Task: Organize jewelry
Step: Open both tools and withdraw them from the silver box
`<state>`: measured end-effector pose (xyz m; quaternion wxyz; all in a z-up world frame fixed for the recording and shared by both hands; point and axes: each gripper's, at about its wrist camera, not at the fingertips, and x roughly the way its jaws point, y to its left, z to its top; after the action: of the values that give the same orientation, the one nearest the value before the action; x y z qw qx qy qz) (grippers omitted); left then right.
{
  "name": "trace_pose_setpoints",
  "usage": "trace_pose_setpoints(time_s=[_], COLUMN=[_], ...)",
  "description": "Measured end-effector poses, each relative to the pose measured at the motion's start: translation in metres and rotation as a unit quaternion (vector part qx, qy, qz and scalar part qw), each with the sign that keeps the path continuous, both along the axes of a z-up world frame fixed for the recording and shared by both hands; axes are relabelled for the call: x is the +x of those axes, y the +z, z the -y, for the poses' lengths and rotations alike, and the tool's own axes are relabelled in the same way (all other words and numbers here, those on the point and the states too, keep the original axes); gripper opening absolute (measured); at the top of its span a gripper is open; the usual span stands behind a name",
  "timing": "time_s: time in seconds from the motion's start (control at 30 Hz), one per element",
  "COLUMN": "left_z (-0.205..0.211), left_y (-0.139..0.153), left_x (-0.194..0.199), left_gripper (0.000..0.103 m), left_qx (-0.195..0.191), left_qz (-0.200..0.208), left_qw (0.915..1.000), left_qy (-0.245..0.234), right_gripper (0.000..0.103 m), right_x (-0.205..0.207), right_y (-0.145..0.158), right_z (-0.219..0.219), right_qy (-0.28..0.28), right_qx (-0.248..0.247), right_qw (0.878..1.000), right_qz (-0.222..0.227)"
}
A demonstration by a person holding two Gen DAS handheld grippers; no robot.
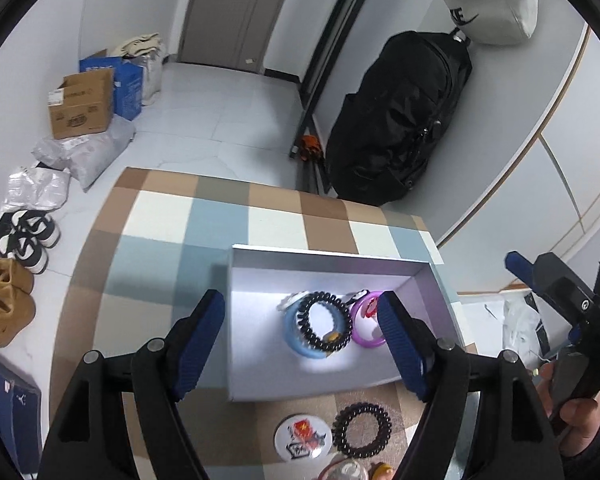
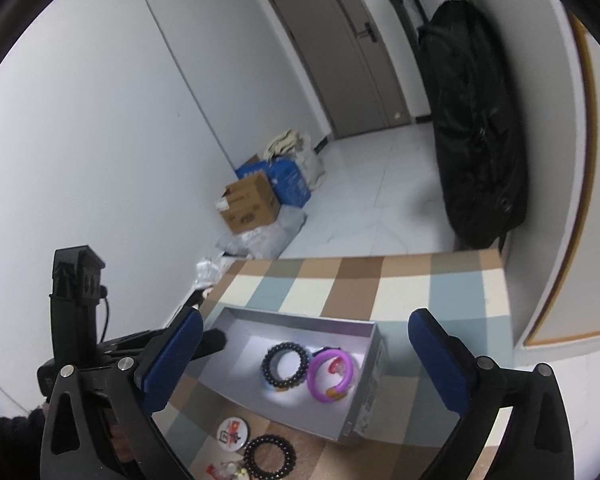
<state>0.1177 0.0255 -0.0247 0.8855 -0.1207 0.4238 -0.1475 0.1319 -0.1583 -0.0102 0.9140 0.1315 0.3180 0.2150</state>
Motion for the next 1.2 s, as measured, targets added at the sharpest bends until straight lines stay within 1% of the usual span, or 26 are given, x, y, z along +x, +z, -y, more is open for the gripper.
trace_pose_setpoints(time_s=[0.07, 0.13, 0.17, 0.2, 0.23, 0.37, 0.5, 0.6, 0.73, 0.8, 0.9, 0.97, 1.03, 1.1, 1.2], left_z=[-0.001, 0.0, 0.001, 0.001, 0.001, 0.001, 0.002, 0.002, 0.001, 0.001, 0.003, 0.006, 0.01, 0.017, 0.026], left_y=[0.001, 0.001, 0.001, 0.0, -0.001, -0.006, -0.007, -0.008, -0.008, -0.01, -0.015, -0.021, -0.03, -0.038, -0.04], left_x=[-0.006, -0.012, -0.017, -0.02, -0.024, -0.041, -0.054, -0.063, -0.076, -0.079, -0.083, -0.084, -0.084, -0.084, -0.088], left_gripper=[0.075, 0.075, 0.078, 0.084, 0.084, 0.084, 0.084, 0.085, 0.085, 0.085, 0.084, 0.084, 0.084, 0.084, 0.084], left_qx=[0.008, 0.014, 0.02, 0.024, 0.024, 0.028, 0.032, 0.035, 0.032, 0.032, 0.029, 0.023, 0.013, 0.02, 0.029], left_qz=[0.001, 0.002, 0.0, -0.001, -0.001, -0.007, -0.009, -0.01, 0.003, 0.003, -0.002, -0.014, -0.038, -0.055, -0.059], left_qw=[0.9999, 0.9999, 0.9998, 0.9997, 0.9997, 0.9995, 0.9994, 0.9993, 0.9994, 0.9995, 0.9996, 0.9996, 0.9988, 0.9976, 0.9965], left_qy=[0.006, 0.008, 0.009, 0.011, 0.011, 0.01, 0.01, 0.008, 0.011, 0.009, 0.003, -0.008, -0.027, -0.037, -0.051], right_gripper=[0.103, 0.103, 0.103, 0.103, 0.103, 0.103, 0.103, 0.103, 0.103, 0.103, 0.103, 0.103, 0.103, 0.103, 0.103], right_x=[-0.008, -0.015, -0.018, -0.021, -0.026, -0.041, -0.056, -0.062, -0.072, -0.075, -0.078, -0.08, -0.083, -0.088, -0.095], right_y=[0.003, 0.002, 0.002, 0.002, 0.002, 0.002, -0.001, -0.005, -0.012, -0.015, -0.026, -0.031, -0.033, -0.033, -0.034], right_z=[0.002, 0.002, 0.001, 0.001, 0.0, -0.005, -0.011, -0.012, -0.012, -0.014, -0.012, -0.012, -0.013, -0.015, -0.018], right_qy=[-0.009, -0.013, -0.015, -0.014, -0.013, -0.005, -0.01, -0.011, -0.012, -0.009, -0.012, -0.018, -0.019, -0.01, -0.003], right_qx=[-0.004, -0.008, -0.012, -0.013, -0.013, -0.024, -0.044, -0.046, -0.047, -0.047, -0.032, -0.037, -0.045, -0.049, -0.06], right_qw=[1.0, 1.0, 1.0, 1.0, 1.0, 0.999, 0.998, 0.999, 0.999, 0.999, 0.998, 0.997, 0.997, 0.997, 0.997], right_qz=[0.013, 0.017, 0.017, 0.018, 0.02, 0.03, 0.038, 0.021, 0.003, -0.01, -0.043, -0.057, -0.058, -0.054, -0.049])
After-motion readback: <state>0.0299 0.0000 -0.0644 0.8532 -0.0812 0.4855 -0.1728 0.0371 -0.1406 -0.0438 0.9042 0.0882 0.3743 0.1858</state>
